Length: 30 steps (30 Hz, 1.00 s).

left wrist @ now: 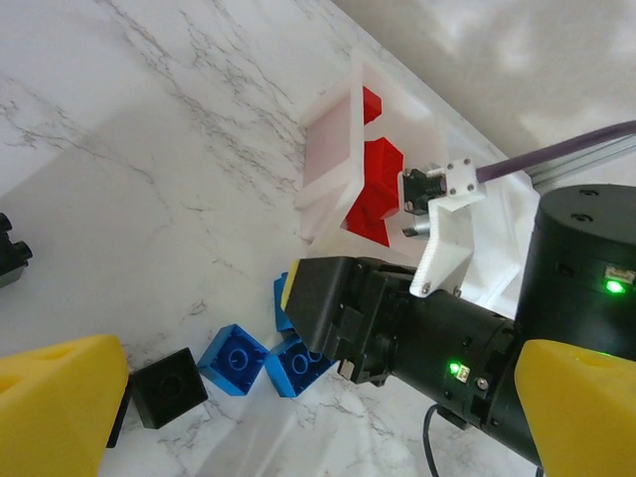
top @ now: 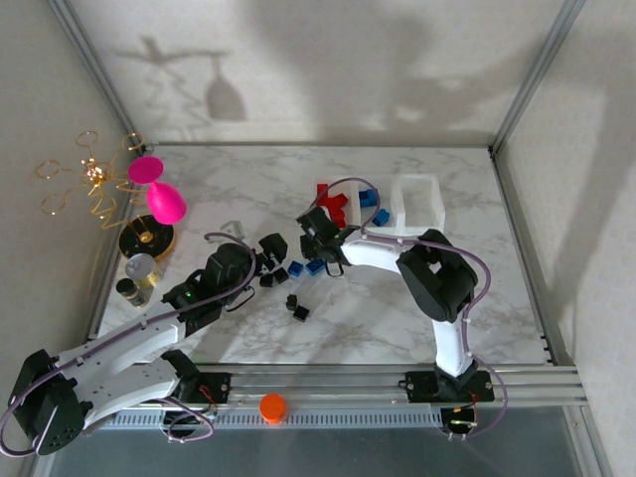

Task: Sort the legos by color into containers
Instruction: Pick up the lego from the center of the table, then place the lego in the container.

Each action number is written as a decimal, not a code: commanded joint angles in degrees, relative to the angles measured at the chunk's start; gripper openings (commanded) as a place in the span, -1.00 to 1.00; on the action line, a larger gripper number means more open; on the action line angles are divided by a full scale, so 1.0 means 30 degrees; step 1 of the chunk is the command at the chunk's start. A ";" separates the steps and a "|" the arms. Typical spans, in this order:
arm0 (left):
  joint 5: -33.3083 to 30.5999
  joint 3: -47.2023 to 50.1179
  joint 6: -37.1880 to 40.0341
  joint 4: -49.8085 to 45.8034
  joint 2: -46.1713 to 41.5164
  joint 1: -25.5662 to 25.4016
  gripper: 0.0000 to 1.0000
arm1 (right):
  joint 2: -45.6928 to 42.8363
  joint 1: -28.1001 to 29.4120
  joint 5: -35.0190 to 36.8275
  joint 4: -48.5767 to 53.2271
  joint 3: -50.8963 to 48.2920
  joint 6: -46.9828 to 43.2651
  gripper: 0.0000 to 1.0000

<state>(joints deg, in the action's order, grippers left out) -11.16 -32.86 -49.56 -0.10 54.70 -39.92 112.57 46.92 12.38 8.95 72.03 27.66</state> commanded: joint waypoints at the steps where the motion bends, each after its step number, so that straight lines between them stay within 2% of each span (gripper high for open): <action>1: 0.0261 -0.0085 0.0138 0.0217 -0.0021 0.0124 0.99 | -0.1873 0.0155 0.0172 0.0429 -0.0675 -0.0247 -0.37; 8: 0.0845 -0.0439 0.0333 0.0731 0.0458 0.0058 0.99 | -0.4646 -0.0730 0.0136 0.0724 -0.2295 -0.0064 -0.37; 15: 0.1426 -0.1425 0.0749 0.1436 0.1788 -0.0224 0.99 | -0.6703 -0.3843 0.0170 0.1130 -0.2463 -0.1135 -0.35; 23: 0.2043 -0.2505 0.1055 0.2665 0.3645 -0.0462 0.99 | -0.5291 -0.7282 0.0745 0.0587 -0.1069 -0.2275 -0.35; 30: 0.2317 -0.3491 0.1424 0.3139 0.5034 -0.0462 0.99 | -0.2150 -0.8026 0.0407 0.0399 0.1724 -0.3102 -0.35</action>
<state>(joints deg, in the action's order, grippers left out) -5.43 -41.01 -46.83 7.38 68.77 -40.84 103.31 23.11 13.87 10.90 74.00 20.21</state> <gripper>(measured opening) 0.994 0.325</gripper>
